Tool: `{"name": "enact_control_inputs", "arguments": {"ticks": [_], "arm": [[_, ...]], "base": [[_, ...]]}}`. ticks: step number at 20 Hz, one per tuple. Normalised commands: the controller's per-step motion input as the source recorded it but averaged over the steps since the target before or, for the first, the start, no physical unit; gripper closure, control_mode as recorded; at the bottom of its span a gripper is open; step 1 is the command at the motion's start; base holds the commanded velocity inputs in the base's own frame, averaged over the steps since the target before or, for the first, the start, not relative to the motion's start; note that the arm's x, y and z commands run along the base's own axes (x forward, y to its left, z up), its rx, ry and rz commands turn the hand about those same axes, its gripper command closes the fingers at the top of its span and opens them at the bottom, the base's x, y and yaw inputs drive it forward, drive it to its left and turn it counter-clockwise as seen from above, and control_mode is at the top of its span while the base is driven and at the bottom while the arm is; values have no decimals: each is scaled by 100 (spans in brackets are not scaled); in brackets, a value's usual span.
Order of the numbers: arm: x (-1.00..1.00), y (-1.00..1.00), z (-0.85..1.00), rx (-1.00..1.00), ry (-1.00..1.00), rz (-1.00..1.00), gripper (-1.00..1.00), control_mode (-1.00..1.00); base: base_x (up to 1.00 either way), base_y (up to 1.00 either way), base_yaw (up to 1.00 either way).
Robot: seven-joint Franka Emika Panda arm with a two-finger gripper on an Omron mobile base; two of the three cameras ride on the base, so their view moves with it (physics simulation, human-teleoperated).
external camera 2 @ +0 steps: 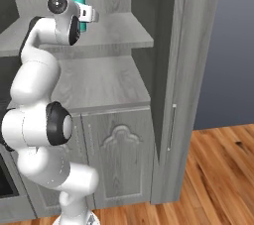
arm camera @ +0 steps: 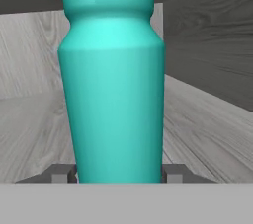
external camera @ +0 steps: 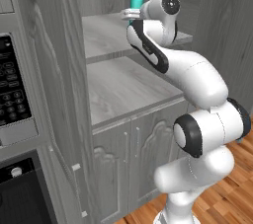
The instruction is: Pick the water bottle, can, milk from the counter and place them in the open cabinet.
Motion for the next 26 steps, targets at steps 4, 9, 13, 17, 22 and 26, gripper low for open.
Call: {"name": "enact_control_inputs", "arguments": {"ticks": [4,9,13,17,22,26], "arm": [[56,10,-1,0,-3,0,100,-100],[21,19,-18,-1,-7,0,100,-100],[0,19,-35,-5,-12,0,100,-100],[2,14,-24,-5,-14,0,100,-100],[1,5,-22,-2,-6,-1,100,-100],[6,0,-18,0,1,-2,100,-100]], "base": [[0,0,0],[0,0,0],[0,0,0],[0,0,0],[0,0,0],[0,0,0]]}}
